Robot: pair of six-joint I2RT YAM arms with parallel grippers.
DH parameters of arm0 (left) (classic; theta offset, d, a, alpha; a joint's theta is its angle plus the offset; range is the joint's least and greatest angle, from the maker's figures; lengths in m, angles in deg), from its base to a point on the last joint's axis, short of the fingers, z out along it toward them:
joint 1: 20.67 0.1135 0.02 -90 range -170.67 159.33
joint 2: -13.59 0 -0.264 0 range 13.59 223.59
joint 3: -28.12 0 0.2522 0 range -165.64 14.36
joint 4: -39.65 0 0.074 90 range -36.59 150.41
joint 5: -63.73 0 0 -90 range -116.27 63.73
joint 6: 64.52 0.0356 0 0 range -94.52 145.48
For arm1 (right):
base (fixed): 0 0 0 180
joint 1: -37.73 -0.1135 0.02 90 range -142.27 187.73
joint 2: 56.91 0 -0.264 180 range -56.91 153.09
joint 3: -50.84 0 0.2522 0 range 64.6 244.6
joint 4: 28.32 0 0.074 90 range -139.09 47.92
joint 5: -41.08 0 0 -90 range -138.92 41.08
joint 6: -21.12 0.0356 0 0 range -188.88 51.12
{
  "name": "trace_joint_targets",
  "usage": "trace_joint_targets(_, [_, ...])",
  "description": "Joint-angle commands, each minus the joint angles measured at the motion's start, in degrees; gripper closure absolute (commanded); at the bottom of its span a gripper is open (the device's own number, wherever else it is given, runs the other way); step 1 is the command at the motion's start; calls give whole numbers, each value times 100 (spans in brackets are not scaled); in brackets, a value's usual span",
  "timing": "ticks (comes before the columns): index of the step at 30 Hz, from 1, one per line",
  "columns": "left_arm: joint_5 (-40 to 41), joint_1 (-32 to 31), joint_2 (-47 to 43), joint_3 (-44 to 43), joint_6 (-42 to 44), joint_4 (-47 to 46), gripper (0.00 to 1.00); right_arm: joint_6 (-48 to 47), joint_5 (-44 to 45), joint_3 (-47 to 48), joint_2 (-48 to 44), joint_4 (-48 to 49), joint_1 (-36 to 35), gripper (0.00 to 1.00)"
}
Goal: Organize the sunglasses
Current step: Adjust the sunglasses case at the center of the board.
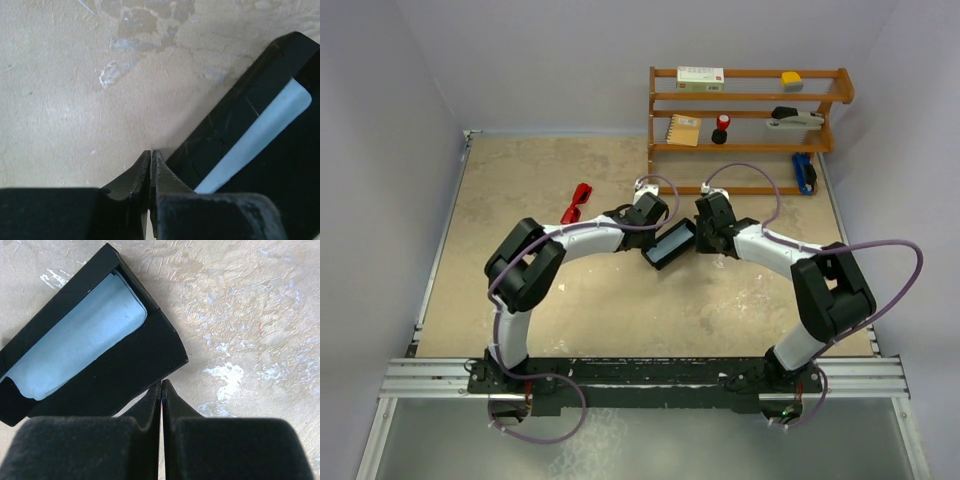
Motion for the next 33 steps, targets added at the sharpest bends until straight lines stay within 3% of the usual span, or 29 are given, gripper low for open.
trace_joint_targets(1, [178, -236, -606, 152, -221, -34, 100, -121, 93, 290, 22, -86, 31, 100])
trace_joint_targets(14, [355, -632, -1160, 754, -590, -21, 100, -121, 170, 415, 69, -207, 31, 100])
trace_joint_targets(26, [536, -653, -1273, 722, -475, 59, 100, 28, 207, 173, -1025, -572, 31, 100])
trace_joint_targets(33, [660, -653, -1334, 742, -458, 44, 100, -80, -121, 248, -1001, -500, 22, 100])
